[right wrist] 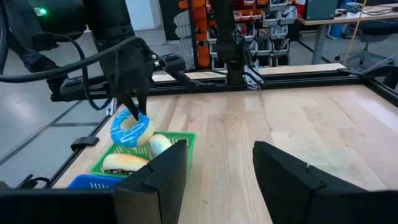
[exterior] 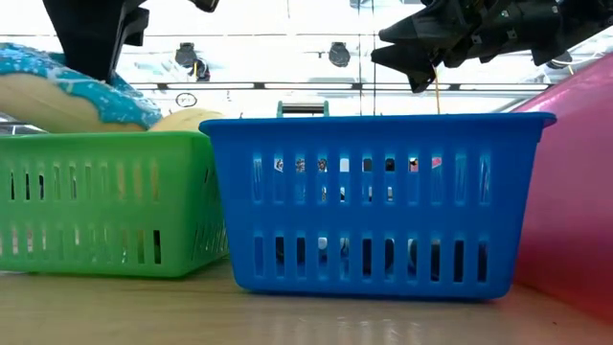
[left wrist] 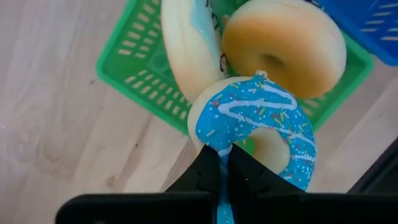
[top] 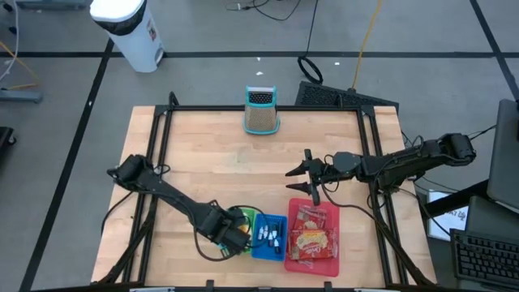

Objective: Pick & Place Food Item
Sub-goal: Put the blue doughnut into the green bin

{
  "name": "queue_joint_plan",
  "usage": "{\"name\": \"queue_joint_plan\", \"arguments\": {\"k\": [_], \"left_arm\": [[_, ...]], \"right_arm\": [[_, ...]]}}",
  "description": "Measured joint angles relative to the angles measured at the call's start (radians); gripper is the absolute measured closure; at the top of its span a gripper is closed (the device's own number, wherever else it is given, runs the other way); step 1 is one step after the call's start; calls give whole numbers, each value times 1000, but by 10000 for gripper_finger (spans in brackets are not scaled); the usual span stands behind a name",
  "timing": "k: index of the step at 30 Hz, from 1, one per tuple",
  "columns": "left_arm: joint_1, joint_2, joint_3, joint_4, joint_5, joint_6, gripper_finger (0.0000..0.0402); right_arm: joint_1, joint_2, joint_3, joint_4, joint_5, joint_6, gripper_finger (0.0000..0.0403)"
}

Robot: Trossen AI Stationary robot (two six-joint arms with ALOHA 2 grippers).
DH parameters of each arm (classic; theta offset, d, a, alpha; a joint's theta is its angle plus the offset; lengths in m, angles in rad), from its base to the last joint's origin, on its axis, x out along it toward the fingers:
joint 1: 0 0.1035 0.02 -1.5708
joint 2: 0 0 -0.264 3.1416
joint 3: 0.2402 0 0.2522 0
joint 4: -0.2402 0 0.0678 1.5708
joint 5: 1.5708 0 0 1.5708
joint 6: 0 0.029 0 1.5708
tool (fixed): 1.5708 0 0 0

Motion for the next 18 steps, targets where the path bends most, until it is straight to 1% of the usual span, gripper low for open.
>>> {"name": "queue_joint_plan", "arguments": {"k": [3,8,10,18], "left_arm": [[-1,0,0,-24,-19,-10,392],[9,0,0,-193,-58,-78,392],[10,-2,0,-227,-59,-87,392],[3,-50,0,-202,-59,-109,392]], "right_arm": [[0,0,0,0,0,0,232],[0,0,0,0,0,-1,232],[0,0,0,0,0,0,232],[0,0,1,0,0,-1,232]]}}
